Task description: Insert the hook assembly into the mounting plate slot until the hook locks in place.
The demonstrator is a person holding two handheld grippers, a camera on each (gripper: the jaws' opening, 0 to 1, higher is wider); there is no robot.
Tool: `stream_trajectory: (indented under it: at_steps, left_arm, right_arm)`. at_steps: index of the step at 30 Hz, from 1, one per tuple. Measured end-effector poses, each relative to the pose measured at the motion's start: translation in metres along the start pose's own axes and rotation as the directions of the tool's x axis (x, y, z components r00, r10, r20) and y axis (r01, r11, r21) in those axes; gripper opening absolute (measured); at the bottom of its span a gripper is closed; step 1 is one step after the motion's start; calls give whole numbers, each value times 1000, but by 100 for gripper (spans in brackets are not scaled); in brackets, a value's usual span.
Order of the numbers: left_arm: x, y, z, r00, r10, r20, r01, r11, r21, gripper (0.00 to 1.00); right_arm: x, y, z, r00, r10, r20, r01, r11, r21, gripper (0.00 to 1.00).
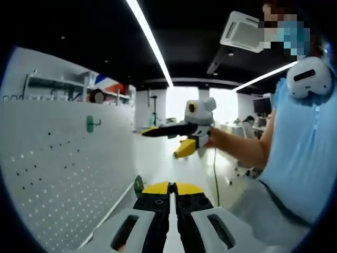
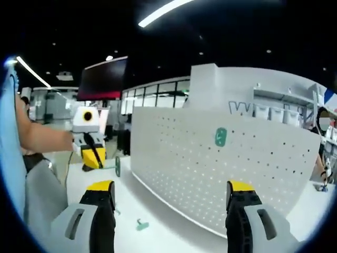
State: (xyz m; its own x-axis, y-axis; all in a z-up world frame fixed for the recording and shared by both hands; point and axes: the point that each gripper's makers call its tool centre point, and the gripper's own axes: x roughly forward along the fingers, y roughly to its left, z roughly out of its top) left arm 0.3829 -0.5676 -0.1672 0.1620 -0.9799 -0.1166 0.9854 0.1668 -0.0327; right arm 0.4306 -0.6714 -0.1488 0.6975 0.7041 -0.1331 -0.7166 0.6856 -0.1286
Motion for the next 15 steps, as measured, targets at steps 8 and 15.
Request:
stream_trajectory:
  at_steps: [8, 15]
  left_arm:
    - [4, 23, 13, 1000, 14, 5, -15, 1000, 27, 2]
    - [15, 44, 22, 1000, 6, 1, -6, 999, 45, 2]
  right_arm:
    - [-1, -2, -1, 1000, -2, -7, 2, 1000, 0, 88]
    - [-3, -6, 2, 1000, -13, -7, 13, 1000, -4, 88]
